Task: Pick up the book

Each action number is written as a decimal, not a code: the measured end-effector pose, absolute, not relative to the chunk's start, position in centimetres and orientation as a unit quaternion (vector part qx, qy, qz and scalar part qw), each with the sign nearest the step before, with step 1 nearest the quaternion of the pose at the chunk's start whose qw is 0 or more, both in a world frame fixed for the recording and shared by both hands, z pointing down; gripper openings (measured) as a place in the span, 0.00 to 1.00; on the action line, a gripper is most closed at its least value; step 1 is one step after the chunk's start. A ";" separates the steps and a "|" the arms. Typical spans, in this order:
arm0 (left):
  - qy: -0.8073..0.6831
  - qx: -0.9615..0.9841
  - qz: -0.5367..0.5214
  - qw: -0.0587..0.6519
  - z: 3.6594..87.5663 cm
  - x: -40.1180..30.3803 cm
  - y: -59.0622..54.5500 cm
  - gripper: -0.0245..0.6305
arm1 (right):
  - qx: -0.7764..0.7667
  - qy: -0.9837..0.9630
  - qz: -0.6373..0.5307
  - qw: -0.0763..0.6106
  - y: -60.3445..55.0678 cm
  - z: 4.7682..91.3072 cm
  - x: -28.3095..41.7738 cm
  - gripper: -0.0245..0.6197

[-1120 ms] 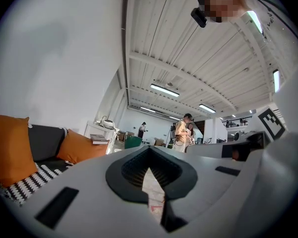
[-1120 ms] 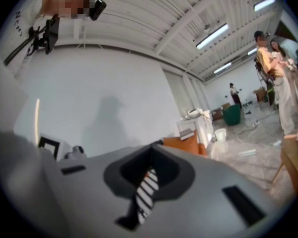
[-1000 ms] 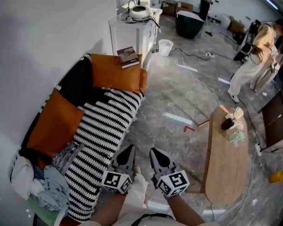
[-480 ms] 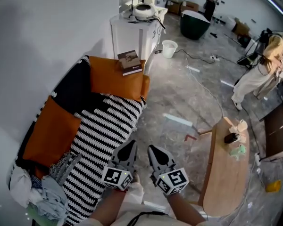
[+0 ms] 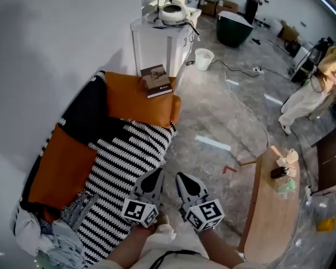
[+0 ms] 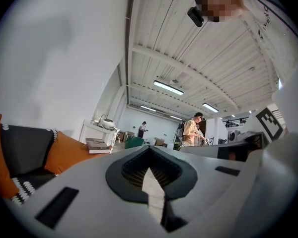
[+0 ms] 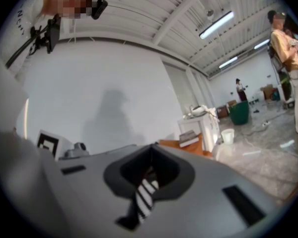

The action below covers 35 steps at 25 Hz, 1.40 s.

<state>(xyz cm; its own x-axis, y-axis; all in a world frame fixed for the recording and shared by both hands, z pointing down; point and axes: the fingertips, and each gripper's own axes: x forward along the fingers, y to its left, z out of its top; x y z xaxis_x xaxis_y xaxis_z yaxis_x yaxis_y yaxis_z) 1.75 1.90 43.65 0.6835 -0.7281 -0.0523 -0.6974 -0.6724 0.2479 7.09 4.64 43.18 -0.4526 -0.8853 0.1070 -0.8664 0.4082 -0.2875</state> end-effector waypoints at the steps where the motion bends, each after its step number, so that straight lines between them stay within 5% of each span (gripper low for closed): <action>1: -0.392 0.911 -0.073 0.105 43.7 1.6 1.5 0.07 | -0.522 0.839 -0.153 0.031 4.2 43.3 7.0 0.06; 35: -0.430 0.890 -0.076 0.133 46.5 1.5 -15.2 0.07 | -0.465 0.870 -0.164 0.018 -13.6 45.2 6.1 0.06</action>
<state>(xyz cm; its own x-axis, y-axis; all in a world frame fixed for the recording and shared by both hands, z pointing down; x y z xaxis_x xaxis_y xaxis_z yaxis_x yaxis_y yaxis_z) 1.54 -15.17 46.51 0.6195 -0.7847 -0.0206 -0.7446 -0.5958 0.3009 6.14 -13.65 45.20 -0.5669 -0.8148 0.1214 -0.8032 0.5138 -0.3015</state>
